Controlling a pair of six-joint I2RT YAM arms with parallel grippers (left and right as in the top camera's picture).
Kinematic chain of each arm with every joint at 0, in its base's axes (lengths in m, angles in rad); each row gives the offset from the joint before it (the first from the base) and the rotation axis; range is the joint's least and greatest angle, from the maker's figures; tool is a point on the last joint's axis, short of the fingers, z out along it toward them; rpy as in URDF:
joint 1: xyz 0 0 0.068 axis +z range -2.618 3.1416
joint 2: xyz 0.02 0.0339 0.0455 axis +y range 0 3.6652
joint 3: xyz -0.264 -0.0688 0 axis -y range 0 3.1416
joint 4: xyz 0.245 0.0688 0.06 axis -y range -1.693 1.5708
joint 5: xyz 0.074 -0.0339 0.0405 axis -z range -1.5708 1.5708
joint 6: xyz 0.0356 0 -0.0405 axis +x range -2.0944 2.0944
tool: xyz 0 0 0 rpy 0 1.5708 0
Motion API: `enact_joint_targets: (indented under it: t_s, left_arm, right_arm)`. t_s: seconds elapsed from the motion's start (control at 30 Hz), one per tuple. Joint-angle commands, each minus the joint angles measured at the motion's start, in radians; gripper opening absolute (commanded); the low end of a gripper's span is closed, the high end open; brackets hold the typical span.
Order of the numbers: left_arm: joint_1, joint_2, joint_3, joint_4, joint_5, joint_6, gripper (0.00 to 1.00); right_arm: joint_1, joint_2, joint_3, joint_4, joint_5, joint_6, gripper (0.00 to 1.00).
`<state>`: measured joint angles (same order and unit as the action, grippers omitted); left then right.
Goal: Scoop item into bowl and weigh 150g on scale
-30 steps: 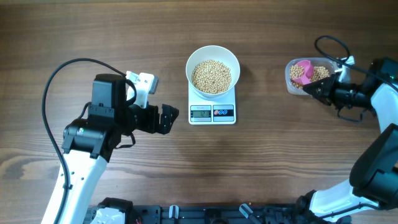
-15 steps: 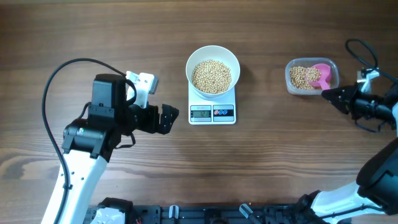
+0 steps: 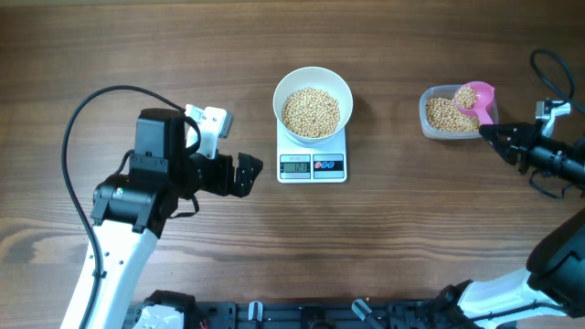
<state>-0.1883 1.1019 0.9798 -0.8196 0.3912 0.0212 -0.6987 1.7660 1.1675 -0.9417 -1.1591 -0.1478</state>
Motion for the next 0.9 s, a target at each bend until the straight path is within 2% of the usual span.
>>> enact_joint_targets:
  t_s: [0.0,0.47,0.7,0.87]
  left_arm:
    - [0.005,0.005,0.002,0.000,0.012,0.001,1.00]
    - [0.005,0.005,0.002,0.000,0.012,0.001,1.00]
    - [0.005,0.005,0.002,0.000,0.012,0.001,1.00]
    - [0.005,0.005,0.002,0.000,0.012,0.001,1.00]
  right_arm:
    - [-0.003,0.017,0.008,-0.014,-0.129,-0.036,0.04]
    - [0.023,0.017,0.008,-0.047,-0.344,-0.035,0.04]
    - [0.175,0.016,0.008,-0.066,-0.343,-0.024,0.04]
    - [0.349,0.016,0.010,-0.037,-0.343,0.064,0.04]
